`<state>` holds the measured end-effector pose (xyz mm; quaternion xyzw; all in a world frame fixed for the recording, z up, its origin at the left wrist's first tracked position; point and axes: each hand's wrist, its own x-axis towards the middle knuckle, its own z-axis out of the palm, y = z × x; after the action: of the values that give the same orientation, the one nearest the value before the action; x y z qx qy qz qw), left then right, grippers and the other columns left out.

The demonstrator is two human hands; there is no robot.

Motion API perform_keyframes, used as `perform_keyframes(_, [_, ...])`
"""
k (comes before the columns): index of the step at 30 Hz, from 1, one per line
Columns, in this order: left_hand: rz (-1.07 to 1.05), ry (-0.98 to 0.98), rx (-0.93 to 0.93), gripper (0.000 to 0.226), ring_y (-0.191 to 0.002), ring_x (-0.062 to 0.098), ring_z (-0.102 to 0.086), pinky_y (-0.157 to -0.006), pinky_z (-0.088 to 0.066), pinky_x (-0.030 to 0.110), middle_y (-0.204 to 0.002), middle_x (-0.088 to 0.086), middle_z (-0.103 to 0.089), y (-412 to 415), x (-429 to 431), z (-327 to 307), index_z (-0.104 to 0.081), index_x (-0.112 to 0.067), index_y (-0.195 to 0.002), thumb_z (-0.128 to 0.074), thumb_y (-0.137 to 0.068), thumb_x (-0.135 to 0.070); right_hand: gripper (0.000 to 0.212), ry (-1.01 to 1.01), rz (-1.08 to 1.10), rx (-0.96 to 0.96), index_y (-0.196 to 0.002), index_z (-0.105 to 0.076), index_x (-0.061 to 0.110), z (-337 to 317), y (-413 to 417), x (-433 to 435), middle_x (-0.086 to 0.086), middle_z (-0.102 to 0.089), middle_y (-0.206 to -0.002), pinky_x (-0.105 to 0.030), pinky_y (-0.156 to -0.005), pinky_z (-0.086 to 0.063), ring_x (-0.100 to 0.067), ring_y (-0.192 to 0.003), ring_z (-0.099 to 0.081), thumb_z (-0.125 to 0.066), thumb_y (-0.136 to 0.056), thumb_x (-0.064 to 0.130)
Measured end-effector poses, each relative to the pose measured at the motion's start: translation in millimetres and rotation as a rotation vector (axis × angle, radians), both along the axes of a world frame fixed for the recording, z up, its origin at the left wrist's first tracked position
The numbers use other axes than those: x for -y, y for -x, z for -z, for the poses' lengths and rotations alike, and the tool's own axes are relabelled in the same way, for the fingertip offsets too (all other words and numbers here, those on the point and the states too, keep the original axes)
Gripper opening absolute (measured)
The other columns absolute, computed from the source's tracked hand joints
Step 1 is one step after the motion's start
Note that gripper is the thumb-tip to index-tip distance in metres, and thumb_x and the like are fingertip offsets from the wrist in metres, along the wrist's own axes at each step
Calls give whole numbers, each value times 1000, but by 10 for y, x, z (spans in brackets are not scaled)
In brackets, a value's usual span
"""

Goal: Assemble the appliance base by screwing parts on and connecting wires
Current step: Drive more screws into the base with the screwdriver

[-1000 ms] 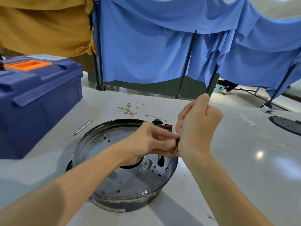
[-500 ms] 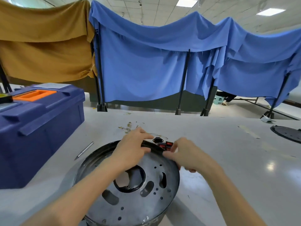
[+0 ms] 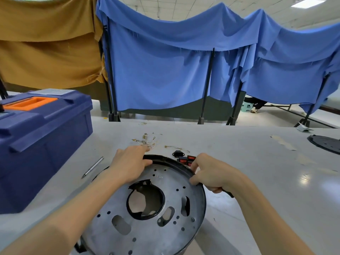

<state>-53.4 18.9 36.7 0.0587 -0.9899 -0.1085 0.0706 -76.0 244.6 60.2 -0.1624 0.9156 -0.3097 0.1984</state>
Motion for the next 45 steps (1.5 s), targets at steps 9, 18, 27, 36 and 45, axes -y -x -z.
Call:
perform_keyframes(9, [16, -44, 1, 15, -100, 28, -57, -85, -47, 37, -104, 5, -63, -30, 53, 14, -66, -23, -102, -59, -95, -34, 13, 93, 189, -97, -89, -68, 4, -136, 298, -359, -12, -72, -63, -17, -36, -28, -11, -30, -27, -58, -95, 11])
perform_keyframes(18, [175, -90, 10, 15, -83, 20, -49, -67, -36, 30, -78, -7, -50, -35, -164, 27, -55, -31, -79, -65, -90, -30, 21, -84, 290, -132, -93, -68, -7, 267, 565, -367, -16, -74, -77, -24, -42, -37, -16, -38, -41, -67, -91, 13])
perform_keyframes(27, [169, -126, -65, 19, -81, 21, -49, -63, -32, 30, -81, -3, -57, -111, -209, 78, -52, -33, -77, -62, -92, -29, 37, -196, 165, -142, -61, -41, 10, 451, 575, -97, -6, -43, -52, -26, -49, -35, -19, -42, -38, -73, -79, 11])
perform_keyframes(36, [202, -128, -107, 11, -90, 19, -54, -71, -38, 31, -87, -9, -62, -154, -205, 124, -67, -33, -100, -58, -95, -34, 10, -126, 166, -69, -78, -53, -4, 332, 506, -113, -13, -57, -62, -23, -41, -31, -17, -41, -35, -56, -87, -2])
perform_keyframes(45, [438, -327, -441, 16, -89, 5, -53, -89, -34, 20, -88, -17, -63, -204, -358, 76, -68, -26, -106, -58, -94, -32, 11, 309, -179, -139, -82, -67, 3, -246, 111, 2, -12, -72, -71, -21, -36, -26, -12, -36, -31, -67, -91, 10])
